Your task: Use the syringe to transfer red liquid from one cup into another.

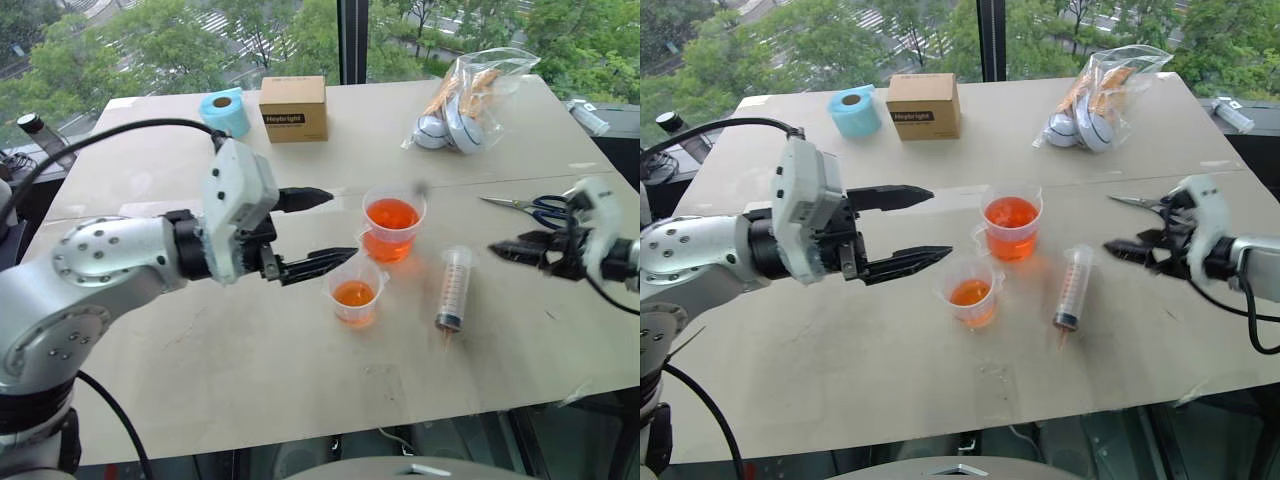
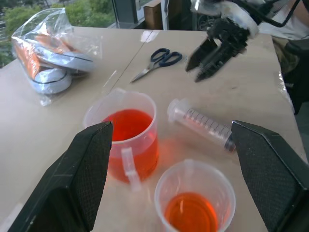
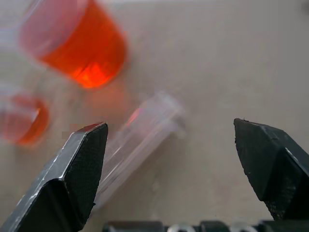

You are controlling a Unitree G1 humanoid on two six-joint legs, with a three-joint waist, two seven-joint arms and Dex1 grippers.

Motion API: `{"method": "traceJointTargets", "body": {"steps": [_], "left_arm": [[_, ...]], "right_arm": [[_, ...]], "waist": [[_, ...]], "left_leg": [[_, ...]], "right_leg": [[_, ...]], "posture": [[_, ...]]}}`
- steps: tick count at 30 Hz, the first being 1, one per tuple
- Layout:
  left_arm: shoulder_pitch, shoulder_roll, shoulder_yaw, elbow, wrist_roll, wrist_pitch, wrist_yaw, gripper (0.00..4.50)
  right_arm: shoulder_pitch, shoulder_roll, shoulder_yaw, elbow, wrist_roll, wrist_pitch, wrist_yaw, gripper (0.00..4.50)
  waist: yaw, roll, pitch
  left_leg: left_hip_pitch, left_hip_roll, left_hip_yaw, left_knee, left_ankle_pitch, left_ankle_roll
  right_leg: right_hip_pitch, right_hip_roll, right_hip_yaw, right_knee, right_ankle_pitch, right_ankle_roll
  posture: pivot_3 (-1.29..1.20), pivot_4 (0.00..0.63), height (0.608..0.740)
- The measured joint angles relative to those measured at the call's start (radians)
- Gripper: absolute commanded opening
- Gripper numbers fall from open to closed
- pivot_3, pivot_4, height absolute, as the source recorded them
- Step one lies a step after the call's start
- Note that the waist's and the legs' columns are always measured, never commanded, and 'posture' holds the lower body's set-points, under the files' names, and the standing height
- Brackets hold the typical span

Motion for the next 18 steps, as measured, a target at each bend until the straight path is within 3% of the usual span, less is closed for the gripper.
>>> {"method": "traceJointTargets", "body": {"steps": [5,7,14,18], "left_arm": [[0.033,0.020,0.014,0.000,0.018,0.001,-0.034,3.97],[0.044,0.018,0.019,-0.009,0.017,0.002,-0.023,3.97],[0.070,0.010,0.034,-0.057,0.002,0.005,0.033,3.97],[0.080,0.011,0.043,-0.060,-0.006,0.009,0.049,3.97]], "right_arm": [[-0.020,0.016,0.056,-0.065,0.051,0.119,-0.062,4.42],[-0.059,0.112,0.078,-0.034,0.037,0.134,-0.146,4.42],[-0.194,0.406,0.123,0.116,-0.076,0.181,-0.392,4.42],[-0.251,0.454,0.166,0.136,-0.186,0.178,-0.410,4.42]], "waist": [[0.005,-0.005,0.003],[0.000,-0.010,0.003],[-0.005,-0.010,0.003],[-0.008,-0.011,0.002]], "left_leg": [[-0.003,-0.001,-0.002,0.001,0.000,0.000],[-0.002,-0.001,-0.003,0.002,0.000,0.000],[-0.002,-0.001,-0.003,0.003,0.000,-0.001],[-0.001,-0.001,-0.003,0.003,0.000,0.000]], "right_leg": [[0.000,-0.003,-0.002,-0.001,0.000,0.000],[0.000,-0.003,-0.002,0.001,0.000,0.000],[-0.001,0.000,-0.002,0.003,0.000,0.000],[-0.001,0.000,-0.002,0.003,0.000,0.000]], "posture": [[0.00,0.150,0.740],[0.00,0.150,0.740],[0.00,0.150,0.740],[0.00,0.150,0.740]]}}
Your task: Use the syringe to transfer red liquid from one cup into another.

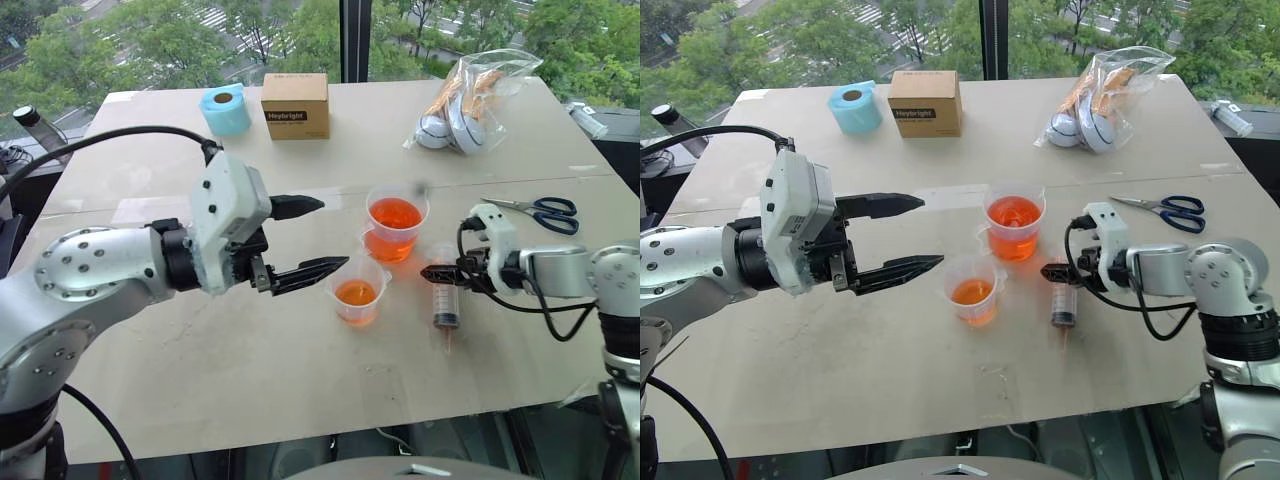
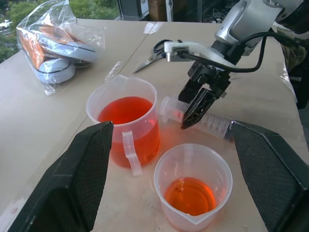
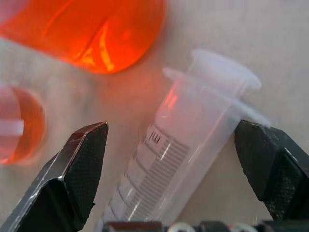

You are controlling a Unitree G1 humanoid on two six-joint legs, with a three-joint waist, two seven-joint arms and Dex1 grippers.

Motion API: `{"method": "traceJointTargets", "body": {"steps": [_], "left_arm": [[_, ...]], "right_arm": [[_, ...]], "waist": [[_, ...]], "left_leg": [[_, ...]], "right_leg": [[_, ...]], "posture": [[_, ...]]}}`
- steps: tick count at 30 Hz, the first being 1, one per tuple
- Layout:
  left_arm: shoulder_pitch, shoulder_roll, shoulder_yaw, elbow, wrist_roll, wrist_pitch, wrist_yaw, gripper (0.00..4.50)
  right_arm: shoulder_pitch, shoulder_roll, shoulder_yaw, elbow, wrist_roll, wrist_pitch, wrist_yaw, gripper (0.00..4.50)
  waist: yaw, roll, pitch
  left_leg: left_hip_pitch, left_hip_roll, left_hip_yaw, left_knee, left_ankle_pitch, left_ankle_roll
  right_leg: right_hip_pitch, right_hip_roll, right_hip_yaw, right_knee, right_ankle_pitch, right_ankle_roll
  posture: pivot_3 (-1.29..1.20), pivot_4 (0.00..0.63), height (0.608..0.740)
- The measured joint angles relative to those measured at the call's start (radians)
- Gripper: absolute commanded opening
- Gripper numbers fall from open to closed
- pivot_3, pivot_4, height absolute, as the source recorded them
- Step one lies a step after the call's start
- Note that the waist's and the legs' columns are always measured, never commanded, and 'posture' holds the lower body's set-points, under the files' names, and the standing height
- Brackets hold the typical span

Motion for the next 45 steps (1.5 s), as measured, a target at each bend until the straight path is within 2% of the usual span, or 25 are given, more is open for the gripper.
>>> {"method": "traceJointTargets", "body": {"steps": [6,10,13,19,26,28,31,33,37,41,45], "left_arm": [[0.001,0.001,0.011,-0.020,-0.023,0.008,0.028,3.97],[0.001,0.002,0.012,-0.025,-0.039,0.010,0.036,3.97],[0.002,0.004,0.013,-0.024,-0.040,0.010,0.035,3.97],[-0.004,0.003,0.009,-0.016,-0.043,0.010,0.026,3.97],[-0.012,-0.002,0.009,-0.017,-0.120,0.011,0.013,3.97],[-0.002,0.014,0.010,-0.018,-0.132,0.016,0.007,3.97],[0.011,0.020,0.011,-0.021,-0.143,0.021,0.001,3.97],[0.015,0.020,0.008,-0.022,-0.143,0.021,0.001,3.97],[0.017,0.019,0.007,-0.025,-0.142,0.021,0.003,3.97],[0.030,0.018,0.009,-0.025,-0.138,0.019,0.001,3.97],[0.064,0.005,0.054,-0.013,-0.135,0.006,0.013,3.97]], "right_arm": [[-0.015,-0.118,0.225,-0.053,-0.223,-0.161,0.209,4.42],[-0.038,-0.257,0.388,-0.050,-0.404,-0.331,0.443,4.42],[-0.045,-0.353,0.456,-0.021,-0.545,-0.463,0.614,4.42],[-0.049,-0.401,0.474,0.071,-0.702,-0.607,0.821,4.42],[-0.060,-0.298,0.358,0.104,-0.677,-0.405,0.841,4.42],[-0.067,-0.257,0.316,0.109,-0.669,-0.339,0.818,3.88],[-0.095,-0.160,0.228,0.156,-0.659,-0.228,0.755,2.70],[-0.112,-0.113,0.189,0.177,-0.655,-0.179,0.721,2.70],[-0.126,-0.093,0.168,0.188,-0.670,-0.157,0.692,1.64],[-0.122,-0.117,0.166,0.187,-0.681,-0.171,0.702,1.59],[-0.149,-0.136,0.074,0.189,-0.642,-0.192,0.744,1.59]], "waist": [[-0.006,-0.001,-0.001],[-0.005,-0.001,0.000],[-0.003,0.000,0.000],[-0.006,0.000,0.000],[-0.009,0.000,0.000],[-0.011,0.000,0.000],[-0.014,0.000,0.000],[-0.013,0.000,0.000],[-0.008,0.000,0.001],[-0.008,0.000,0.001],[-0.012,0.003,0.003]], "left_leg": [[0.002,-0.001,0.000,0.003,0.000,0.001],[0.001,-0.001,-0.001,0.005,0.000,0.001],[0.000,-0.001,-0.002,0.004,0.000,0.001],[-0.001,-0.001,-0.002,0.003,0.000,0.000],[-0.001,-0.001,-0.002,0.003,0.000,0.000],[-0.001,-0.001,-0.002,0.003,0.000,0.000],[-0.001,-0.001,-0.002,0.003,0.000,0.000],[-0.001,-0.001,-0.002,0.003,0.000,0.000],[-0.001,-0.001,-0.002,0.003,0.000,0.000],[-0.001,-0.002,-0.002,0.003,0.000,0.000],[-0.001,-0.002,-0.002,0.003,0.000,0.000]], "right_leg": [[0.001,0.000,0.000,0.002,0.000,0.000],[0.001,-0.001,0.000,0.002,0.000,0.000],[0.000,-0.001,-0.001,0.002,0.000,0.000],[0.000,-0.003,-0.001,0.001,0.000,0.000],[0.000,-0.005,-0.001,0.001,0.000,0.000],[0.000,-0.005,-0.001,0.001,0.000,0.000],[0.000,-0.005,-0.001,0.002,0.000,0.000],[0.000,-0.005,-0.001,0.002,0.000,0.000],[0.000,-0.004,-0.001,0.002,0.000,0.000],[0.000,-0.003,-0.001,0.001,0.000,0.000],[0.000,-0.004,-0.001,0.002,0.000,0.000]], "posture": [[0.00,0.150,0.740],[0.00,0.150,0.740],[0.00,0.150,0.740],[0.00,0.150,0.740],[0.00,0.150,0.740],[0.00,0.150,0.740],[0.00,0.150,0.740],[0.00,0.150,0.740],[0.00,0.150,0.740],[0.00,0.150,0.740],[0.00,0.150,0.740]]}}
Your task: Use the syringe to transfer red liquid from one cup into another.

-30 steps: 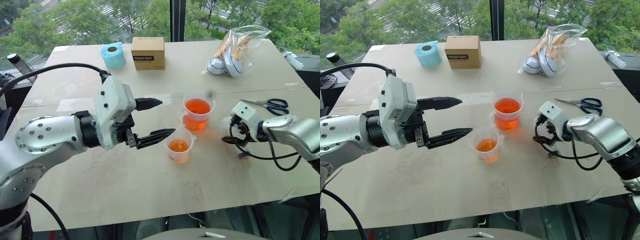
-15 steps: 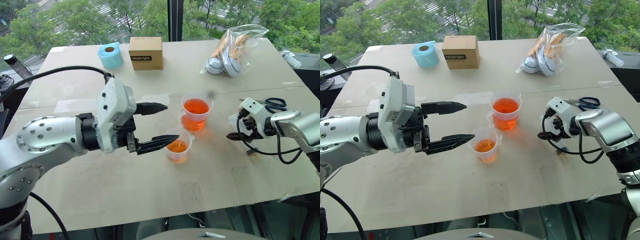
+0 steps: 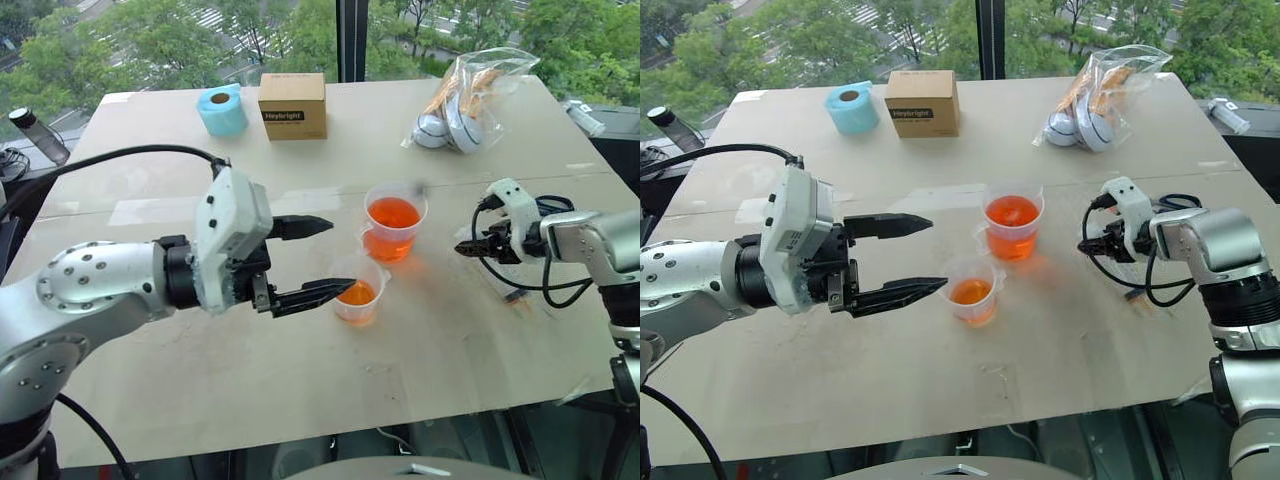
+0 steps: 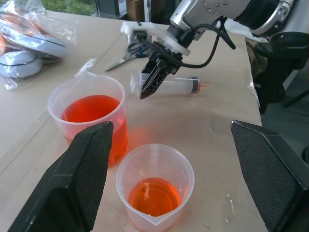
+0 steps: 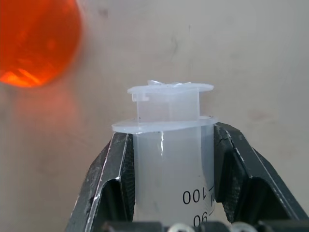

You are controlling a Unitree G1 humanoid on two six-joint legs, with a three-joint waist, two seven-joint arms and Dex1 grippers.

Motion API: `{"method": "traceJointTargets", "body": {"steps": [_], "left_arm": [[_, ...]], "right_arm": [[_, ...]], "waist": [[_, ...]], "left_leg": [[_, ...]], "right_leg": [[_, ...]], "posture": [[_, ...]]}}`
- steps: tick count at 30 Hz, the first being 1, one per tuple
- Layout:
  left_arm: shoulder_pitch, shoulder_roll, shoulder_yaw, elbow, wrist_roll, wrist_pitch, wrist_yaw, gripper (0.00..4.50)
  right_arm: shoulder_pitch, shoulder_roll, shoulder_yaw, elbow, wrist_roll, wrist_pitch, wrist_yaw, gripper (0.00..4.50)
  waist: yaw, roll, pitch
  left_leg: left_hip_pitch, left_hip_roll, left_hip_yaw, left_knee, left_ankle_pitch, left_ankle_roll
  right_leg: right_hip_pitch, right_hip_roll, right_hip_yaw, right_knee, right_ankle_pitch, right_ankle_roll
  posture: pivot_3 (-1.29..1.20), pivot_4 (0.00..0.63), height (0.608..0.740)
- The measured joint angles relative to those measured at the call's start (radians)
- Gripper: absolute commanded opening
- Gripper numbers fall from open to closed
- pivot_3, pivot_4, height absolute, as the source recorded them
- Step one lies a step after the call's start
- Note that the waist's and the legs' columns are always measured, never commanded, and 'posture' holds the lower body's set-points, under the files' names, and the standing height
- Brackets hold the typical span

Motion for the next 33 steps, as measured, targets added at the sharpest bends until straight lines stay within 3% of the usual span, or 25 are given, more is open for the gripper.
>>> {"method": "traceJointTargets", "body": {"steps": [5,7,10,17,23,33], "left_arm": [[-0.059,-0.049,0.036,0.064,-0.001,-0.038,0.060,3.97],[-0.133,-0.072,0.036,0.096,-0.017,-0.050,0.093,3.97],[-0.229,-0.092,0.028,0.151,-0.024,-0.064,0.104,3.97],[-0.518,-0.199,-0.087,0.417,0.108,-0.114,0.030,3.97],[-0.632,-0.254,-0.137,0.515,0.194,-0.131,-0.045,3.97],[-0.671,-0.368,-0.297,0.588,0.403,-0.157,-0.159,3.97]], "right_arm": [[-0.166,0.023,-0.189,0.020,0.055,-0.133,0.022,1.59],[-0.243,0.095,-0.291,0.001,0.106,-0.188,0.004,1.59],[-0.261,0.205,-0.344,-0.091,0.170,-0.268,-0.018,1.59],[-0.173,0.513,-0.226,-0.250,0.162,-0.559,-0.082,1.59],[-0.087,0.611,-0.139,-0.223,0.041,-0.805,-0.112,1.59],[0.104,0.639,-0.070,-0.077,-0.120,-1.133,-0.096,1.59]], "waist": [[-0.002,0.004,0.002],[-0.001,0.003,0.002],[-0.001,0.003,0.002],[0.001,0.003,0.002],[-0.007,0.003,0.002],[-0.008,0.003,0.002]], "left_leg": [[0.000,0.001,0.000,0.000,0.000,0.000],[0.000,0.001,-0.001,-0.001,0.000,0.000],[0.000,0.001,-0.001,-0.001,0.000,0.000],[0.000,-0.002,-0.001,0.001,0.000,0.000],[-0.001,-0.002,0.000,0.000,0.001,-0.002],[-0.001,-0.001,0.000,0.000,0.003,-0.005]], "right_leg": [[0.000,0.003,0.000,0.001,0.000,0.000],[0.000,0.003,0.000,0.000,0.000,0.000],[0.000,0.002,-0.001,0.001,0.000,0.000],[-0.001,0.005,-0.004,0.002,0.000,0.000],[-0.004,0.005,-0.003,0.003,0.000,0.001],[-0.005,0.006,-0.002,0.004,0.000,0.001]], "posture": [[0.00,0.150,0.740],[0.00,0.150,0.740],[0.00,0.150,0.740],[0.00,0.150,0.740],[0.00,0.150,0.740],[0.00,0.150,0.740]]}}
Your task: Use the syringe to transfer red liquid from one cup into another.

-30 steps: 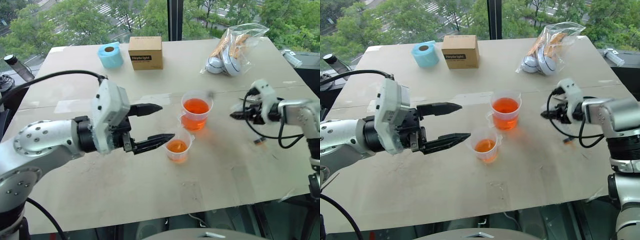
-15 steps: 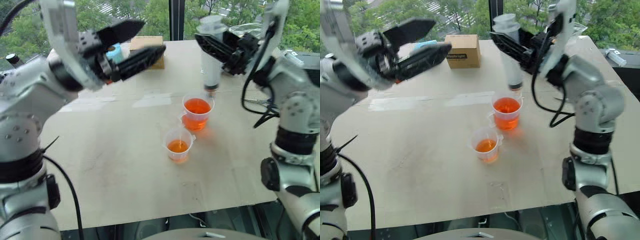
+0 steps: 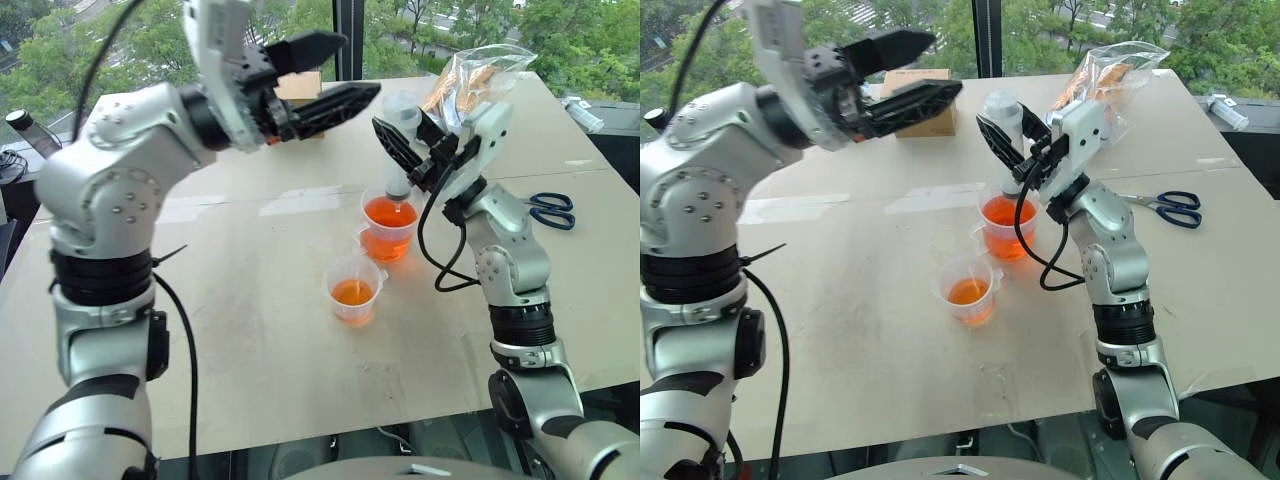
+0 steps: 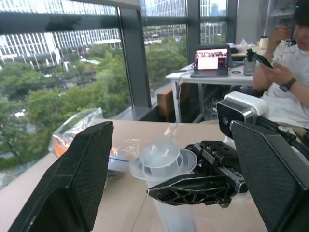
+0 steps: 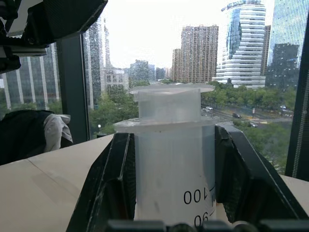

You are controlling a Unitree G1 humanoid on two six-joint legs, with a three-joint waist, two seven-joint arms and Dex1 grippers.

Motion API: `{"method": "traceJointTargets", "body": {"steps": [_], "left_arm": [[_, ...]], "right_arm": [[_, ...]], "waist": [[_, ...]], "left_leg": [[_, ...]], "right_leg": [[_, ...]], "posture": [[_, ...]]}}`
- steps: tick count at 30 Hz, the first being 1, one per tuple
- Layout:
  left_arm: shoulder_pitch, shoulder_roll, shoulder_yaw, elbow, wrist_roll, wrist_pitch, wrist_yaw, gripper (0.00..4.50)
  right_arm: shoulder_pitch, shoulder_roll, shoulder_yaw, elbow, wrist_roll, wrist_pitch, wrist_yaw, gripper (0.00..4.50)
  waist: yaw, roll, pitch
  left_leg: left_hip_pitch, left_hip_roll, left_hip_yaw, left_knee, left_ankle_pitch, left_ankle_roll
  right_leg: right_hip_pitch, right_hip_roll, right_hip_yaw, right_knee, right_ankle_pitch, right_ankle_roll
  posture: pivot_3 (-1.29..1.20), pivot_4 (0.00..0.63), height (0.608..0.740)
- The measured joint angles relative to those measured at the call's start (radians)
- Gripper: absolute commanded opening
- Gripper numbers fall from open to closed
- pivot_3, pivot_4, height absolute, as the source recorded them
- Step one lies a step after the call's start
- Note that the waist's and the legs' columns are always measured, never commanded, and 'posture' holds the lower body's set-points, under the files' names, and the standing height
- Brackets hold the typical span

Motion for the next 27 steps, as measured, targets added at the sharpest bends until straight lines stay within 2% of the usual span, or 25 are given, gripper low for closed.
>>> {"method": "traceJointTargets", "body": {"steps": [3,5,7,10,14,15,17,18,20,27], "left_arm": [[-0.014,-0.040,-0.057,0.057,0.109,-0.043,-0.026,3.97],[-0.015,-0.050,-0.068,0.065,0.129,-0.053,-0.028,3.97],[-0.018,-0.102,-0.108,0.109,0.200,-0.092,-0.040,3.97],[-0.019,-0.177,-0.115,0.157,0.230,-0.109,-0.038,3.97],[-0.033,-0.216,-0.104,0.189,0.246,-0.115,-0.059,3.97],[-0.035,-0.219,-0.104,0.193,0.248,-0.115,-0.062,3.43],[-0.040,-0.218,-0.105,0.198,0.269,-0.116,-0.083,2.70],[-0.041,-0.216,-0.109,0.197,0.274,-0.114,-0.098,2.13],[-0.048,-0.213,-0.115,0.196,0.279,-0.096,-0.121,1.42],[-0.078,-0.211,-0.103,0.214,0.274,-0.001,-0.162,1.42]], "right_arm": [[0.022,0.007,0.008,0.000,-0.011,-0.050,0.003,1.59],[0.022,0.009,0.012,0.000,-0.015,-0.056,0.003,1.59],[0.024,0.012,0.027,0.000,-0.025,-0.075,0.002,1.59],[0.024,0.016,0.039,0.000,-0.039,-0.085,-0.002,1.59],[0.025,0.016,0.041,-0.001,-0.042,-0.085,-0.015,1.59],[0.025,0.016,0.042,-0.001,-0.042,-0.085,-0.015,1.59],[0.026,0.010,0.047,-0.001,-0.044,-0.085,-0.014,1.59],[0.027,0.008,0.048,0.000,-0.046,-0.086,-0.013,1.59],[0.033,0.005,0.048,0.000,-0.049,-0.089,-0.011,1.59],[0.048,-0.003,0.052,0.013,-0.070,-0.127,0.002,1.59]], "waist": [[-0.002,0.000,0.000],[-0.002,0.000,0.000],[0.000,0.000,0.000],[0.002,0.000,0.000],[0.001,0.000,0.000],[0.000,0.000,0.000],[-0.001,0.000,0.000],[0.000,0.000,0.000],[0.000,0.000,0.000],[0.000,0.000,0.000]], "left_leg": [[0.000,0.000,0.000,0.000,0.000,0.000],[0.000,0.000,0.000,0.000,0.000,0.000],[0.000,0.000,0.001,0.000,0.000,0.000],[-0.001,0.000,0.000,0.000,0.000,0.000],[-0.001,0.000,0.000,0.000,0.000,0.000],[-0.001,0.001,0.000,0.000,0.000,0.000],[-0.001,0.001,0.000,0.000,0.000,0.000],[-0.001,0.001,0.000,0.000,0.000,0.000],[-0.001,0.001,0.000,0.000,0.000,0.000],[-0.001,0.001,0.000,0.000,0.000,0.000]], "right_leg": [[0.000,0.001,0.001,0.000,0.000,0.000],[0.000,0.001,0.001,0.000,0.000,0.000],[0.000,0.000,0.001,0.000,0.000,0.000],[0.000,0.000,0.001,0.000,0.000,0.000],[-0.001,0.000,0.001,0.000,0.000,0.000],[-0.001,0.000,0.001,0.000,0.000,0.000],[-0.001,0.000,0.001,0.000,0.000,0.000],[-0.001,0.000,0.001,0.000,0.000,0.000],[-0.001,0.000,0.001,0.000,0.000,0.000],[-0.001,0.000,0.001,0.000,0.000,0.000]], "posture": [[0.00,0.150,0.740],[0.00,0.150,0.740],[0.00,0.150,0.740],[0.00,0.150,0.740],[0.00,0.150,0.740],[0.00,0.150,0.740],[0.00,0.150,0.740],[0.00,0.150,0.740],[0.00,0.150,0.740],[0.00,0.150,0.740]]}}
